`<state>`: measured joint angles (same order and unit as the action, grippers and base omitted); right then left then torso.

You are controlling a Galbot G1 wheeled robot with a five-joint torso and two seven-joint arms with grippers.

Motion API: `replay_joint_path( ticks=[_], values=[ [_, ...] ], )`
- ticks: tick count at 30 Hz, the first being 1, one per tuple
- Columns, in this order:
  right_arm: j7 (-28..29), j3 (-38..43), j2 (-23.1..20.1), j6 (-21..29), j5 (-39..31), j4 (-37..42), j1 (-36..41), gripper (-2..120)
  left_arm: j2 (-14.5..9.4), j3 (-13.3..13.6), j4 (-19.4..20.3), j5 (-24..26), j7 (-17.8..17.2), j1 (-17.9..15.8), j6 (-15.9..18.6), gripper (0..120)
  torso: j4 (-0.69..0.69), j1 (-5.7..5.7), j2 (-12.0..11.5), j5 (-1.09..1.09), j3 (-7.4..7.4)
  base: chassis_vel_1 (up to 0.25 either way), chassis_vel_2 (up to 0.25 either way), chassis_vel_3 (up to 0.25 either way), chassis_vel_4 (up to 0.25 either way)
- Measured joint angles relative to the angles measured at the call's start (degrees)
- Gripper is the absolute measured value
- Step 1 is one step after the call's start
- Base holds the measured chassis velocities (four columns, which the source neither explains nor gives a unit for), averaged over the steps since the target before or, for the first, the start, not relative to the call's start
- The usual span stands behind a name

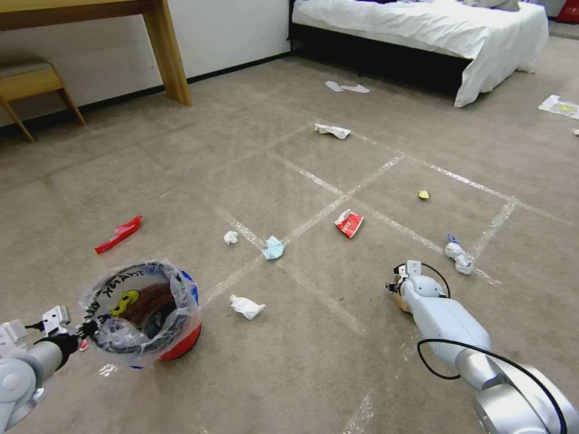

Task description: Pick up the trash bin and place the garbage on the floor into it.

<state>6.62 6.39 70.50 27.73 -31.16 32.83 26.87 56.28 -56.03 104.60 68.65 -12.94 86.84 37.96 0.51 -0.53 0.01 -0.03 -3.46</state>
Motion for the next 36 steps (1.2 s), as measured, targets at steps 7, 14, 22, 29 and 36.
replay_joint_path(
  ticks=[7, 14, 22, 29, 36],
  values=[
    [-0.5, 0.0, 0.3, -0.1, 0.5, 0.5, 0.9, 33, 0.4, 0.4, -0.1, -0.7, 0.0, -0.4, -0.3, 0, -0.01, 0.00, 0.0, 0.00, 0.00, 0.000, 0.000, 0.000, 0.000],
    [-0.9, -0.2, 0.0, -0.4, 0.6, 1.2, 1.6, 14, 1.0, 0.7, -0.3, -1.5, 0.1, -0.5, -0.5, 0, -0.04, 0.00, 0.0, 0.03, -0.01, 0.000, 0.000, 0.000, 0.000],
    [-0.3, 0.2, -0.4, -0.9, -0.9, 3.6, 2.9, 0, 1.3, 0.7, -0.2, -2.0, 0.1, -0.2, -0.5, 0, -0.09, 0.00, 0.0, 0.09, -0.02, 0.000, 0.000, 0.000, 0.000],
    [0.3, 0.8, -1.5, -1.3, -2.3, 7.3, 4.6, 0, 1.3, 0.6, -0.2, -2.0, 0.1, -0.2, -0.5, 0, -0.08, 0.00, 0.0, 0.10, -0.03, 0.000, 0.000, 0.000, 0.000],
    [2.5, 1.9, -3.6, -0.8, -4.8, 13.9, 6.6, 0, 1.3, 0.6, -0.3, -2.0, -0.1, -0.4, -0.5, 0, -0.06, -0.01, 0.0, 0.06, -0.02, 0.000, 0.000, 0.000, 0.000]
  ],
)
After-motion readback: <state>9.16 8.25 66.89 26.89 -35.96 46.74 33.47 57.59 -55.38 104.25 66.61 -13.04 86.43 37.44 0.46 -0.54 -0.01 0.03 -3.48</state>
